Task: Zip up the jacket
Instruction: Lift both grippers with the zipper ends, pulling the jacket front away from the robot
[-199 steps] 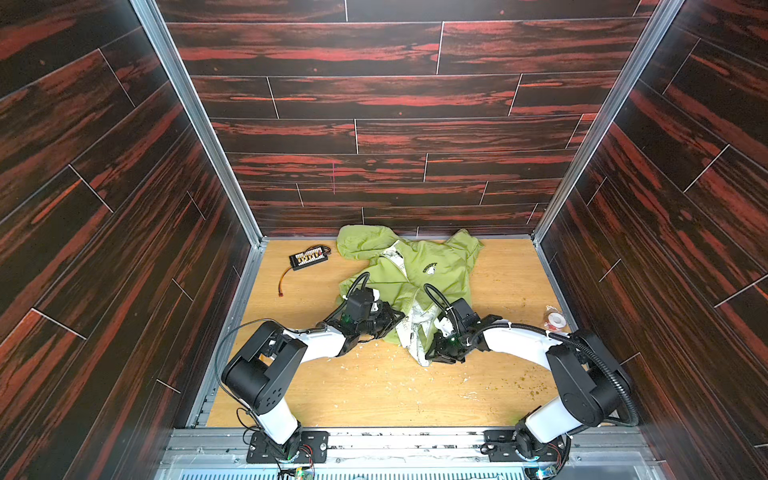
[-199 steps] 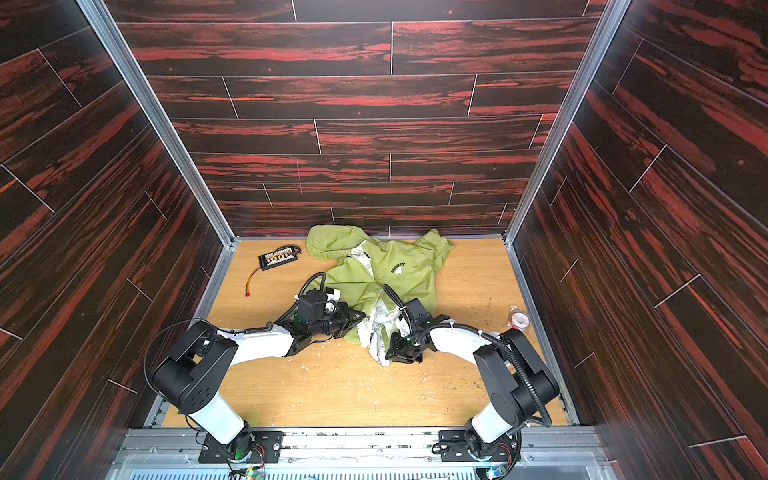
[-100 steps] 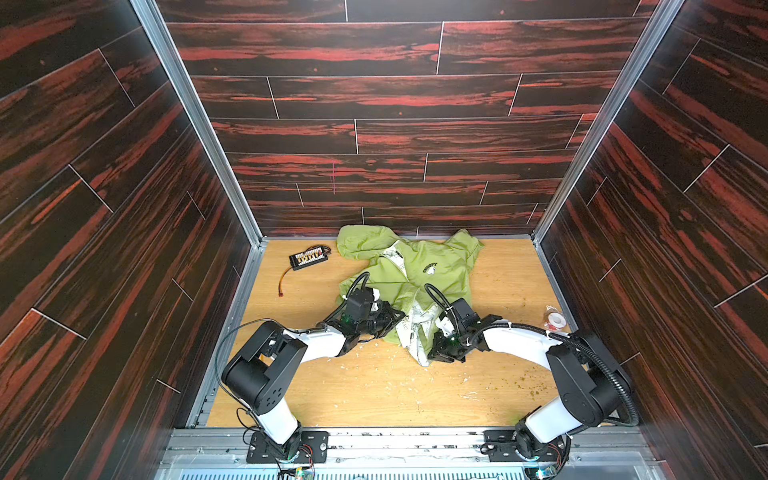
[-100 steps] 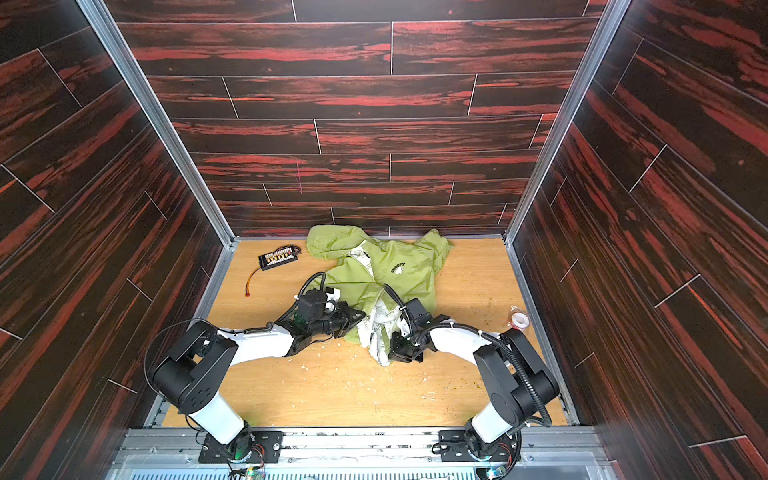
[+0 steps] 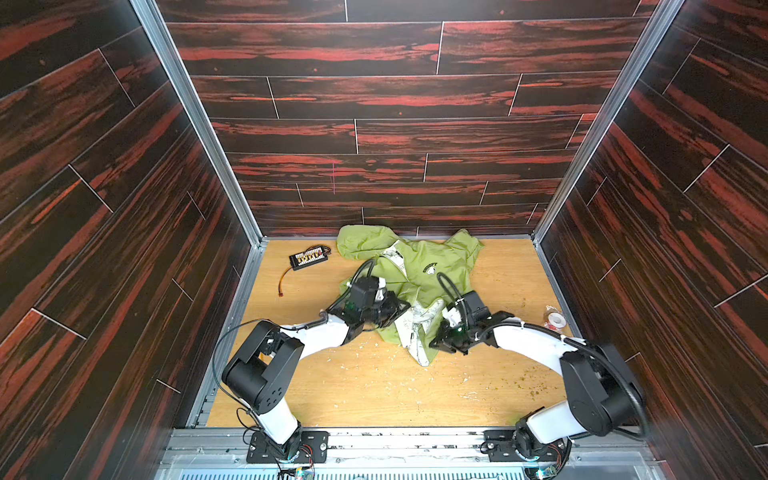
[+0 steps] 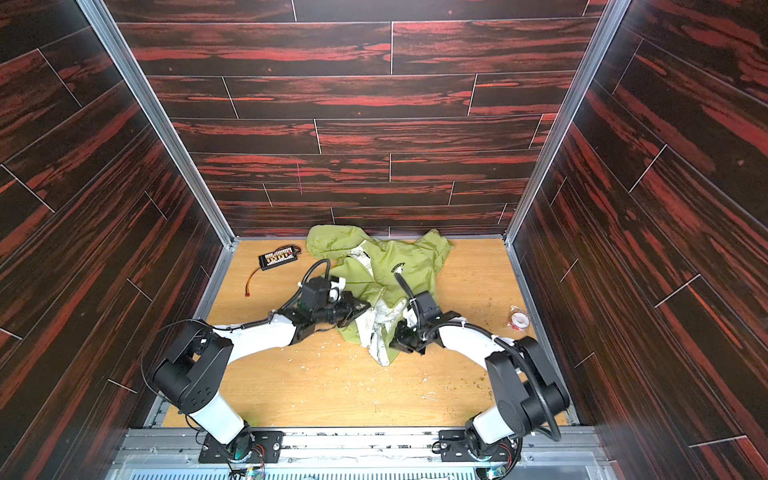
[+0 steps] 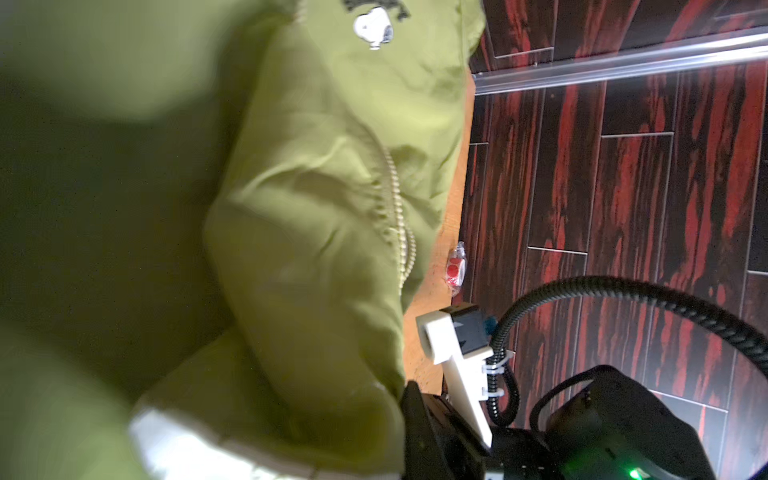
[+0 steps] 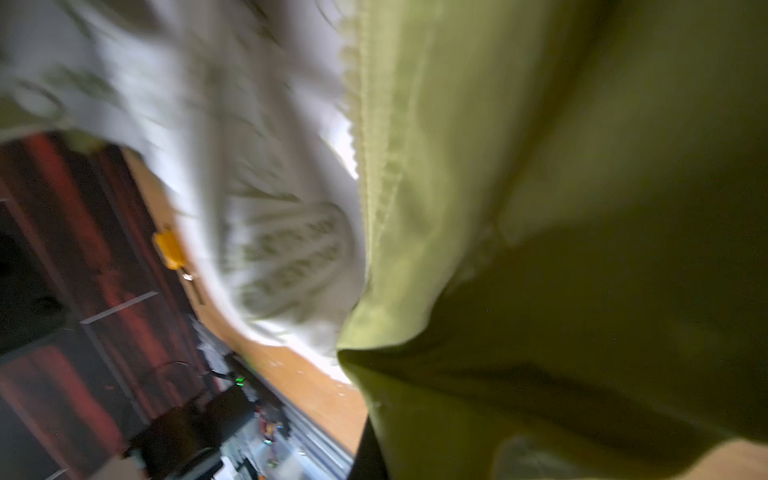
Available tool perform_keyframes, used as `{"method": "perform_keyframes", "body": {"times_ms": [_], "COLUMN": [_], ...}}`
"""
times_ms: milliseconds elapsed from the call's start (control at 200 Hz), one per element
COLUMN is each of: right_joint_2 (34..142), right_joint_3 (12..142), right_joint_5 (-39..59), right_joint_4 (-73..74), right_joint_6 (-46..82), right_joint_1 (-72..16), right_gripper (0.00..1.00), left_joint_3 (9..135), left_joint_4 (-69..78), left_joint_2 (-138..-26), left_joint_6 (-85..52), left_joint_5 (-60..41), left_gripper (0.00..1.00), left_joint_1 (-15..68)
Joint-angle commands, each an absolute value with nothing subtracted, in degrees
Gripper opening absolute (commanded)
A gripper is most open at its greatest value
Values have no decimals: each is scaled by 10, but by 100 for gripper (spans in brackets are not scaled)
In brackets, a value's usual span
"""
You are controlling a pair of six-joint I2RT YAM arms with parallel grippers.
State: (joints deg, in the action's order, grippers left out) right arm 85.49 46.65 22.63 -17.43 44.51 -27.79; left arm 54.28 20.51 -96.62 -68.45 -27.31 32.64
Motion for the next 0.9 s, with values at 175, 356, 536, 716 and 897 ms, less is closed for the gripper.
{"method": "perform_keyframes", "body": {"times_ms": [175,356,536,716,897], "right_joint_2": [797,813,814,821,864], "right_joint_3": [582,619,613,640,673], "right_joint_5": [162,180,186,190,317], "right_joint_4": [-214,-190,-133,-131,-106], "right_joint_6": [463,468,461,452,514], "right_joint_1": [-242,-212,-204,-193,-154], "right_gripper": [0,0,0,0,0], "left_joint_3": [727,796,860,826,766], "left_joint_4": [20,-2,-112,-67,30], "left_joint_2": [-976,-1000,-1012,-941,-907], "left_joint_6": [-589,-600,-528,-397,-427], "left_joint_5": [-333,-375,-315,-234,-214], "left_gripper": [0,0,0,0,0], "left_joint_1": [302,279,280,309,303]}}
